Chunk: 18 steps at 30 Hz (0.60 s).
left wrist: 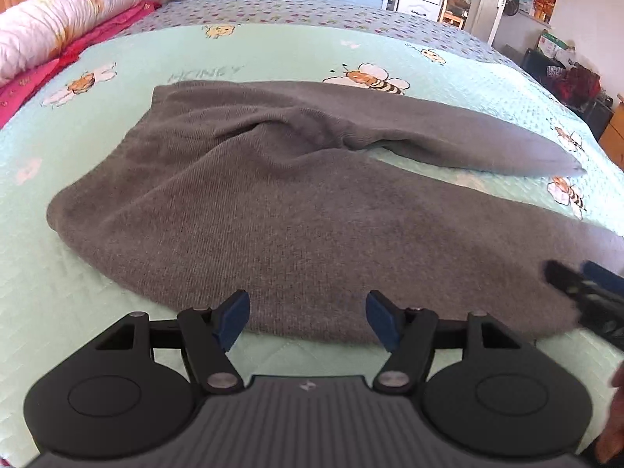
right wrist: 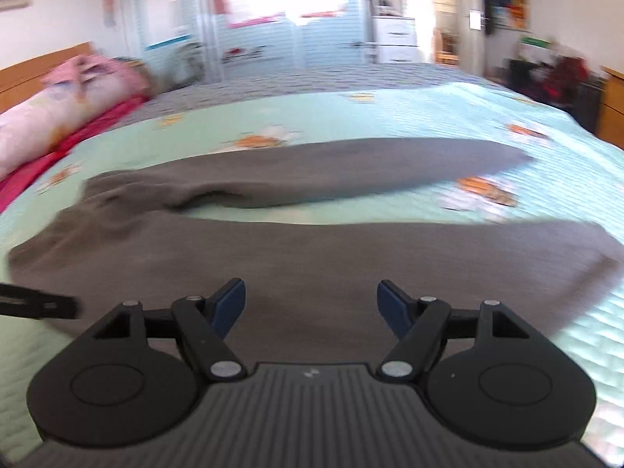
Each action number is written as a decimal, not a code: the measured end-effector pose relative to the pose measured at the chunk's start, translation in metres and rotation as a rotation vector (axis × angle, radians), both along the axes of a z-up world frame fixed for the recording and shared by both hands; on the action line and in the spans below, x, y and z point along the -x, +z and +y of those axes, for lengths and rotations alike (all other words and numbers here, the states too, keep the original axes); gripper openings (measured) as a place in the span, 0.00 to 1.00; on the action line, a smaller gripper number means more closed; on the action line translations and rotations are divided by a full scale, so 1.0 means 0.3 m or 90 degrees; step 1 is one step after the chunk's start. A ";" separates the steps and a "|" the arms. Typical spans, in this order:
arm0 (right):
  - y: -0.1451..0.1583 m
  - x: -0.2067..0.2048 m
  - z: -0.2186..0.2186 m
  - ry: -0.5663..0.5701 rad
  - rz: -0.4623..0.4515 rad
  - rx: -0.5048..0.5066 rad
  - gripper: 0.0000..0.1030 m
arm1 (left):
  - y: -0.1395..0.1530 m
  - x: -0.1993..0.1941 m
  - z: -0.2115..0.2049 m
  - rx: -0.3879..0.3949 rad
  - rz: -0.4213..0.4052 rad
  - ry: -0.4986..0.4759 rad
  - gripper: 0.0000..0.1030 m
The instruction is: Fold clothes
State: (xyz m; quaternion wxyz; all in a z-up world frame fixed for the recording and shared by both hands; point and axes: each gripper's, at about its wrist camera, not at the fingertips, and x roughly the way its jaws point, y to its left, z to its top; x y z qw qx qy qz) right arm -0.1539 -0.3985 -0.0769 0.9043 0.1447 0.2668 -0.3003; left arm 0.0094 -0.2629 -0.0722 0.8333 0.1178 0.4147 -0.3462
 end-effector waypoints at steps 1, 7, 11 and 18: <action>0.006 -0.020 0.024 0.013 0.000 0.001 0.73 | 0.008 0.005 0.003 -0.001 -0.002 0.002 0.67; 0.044 -0.088 0.111 0.067 -0.004 0.004 0.73 | 0.044 0.021 0.007 -0.001 -0.021 0.003 0.67; 0.040 -0.082 0.099 0.060 -0.004 -0.003 0.74 | 0.053 0.024 -0.007 -0.003 -0.026 -0.003 0.67; -0.004 -0.097 0.047 0.041 0.005 -0.016 0.74 | 0.051 0.024 -0.025 -0.007 -0.030 -0.009 0.67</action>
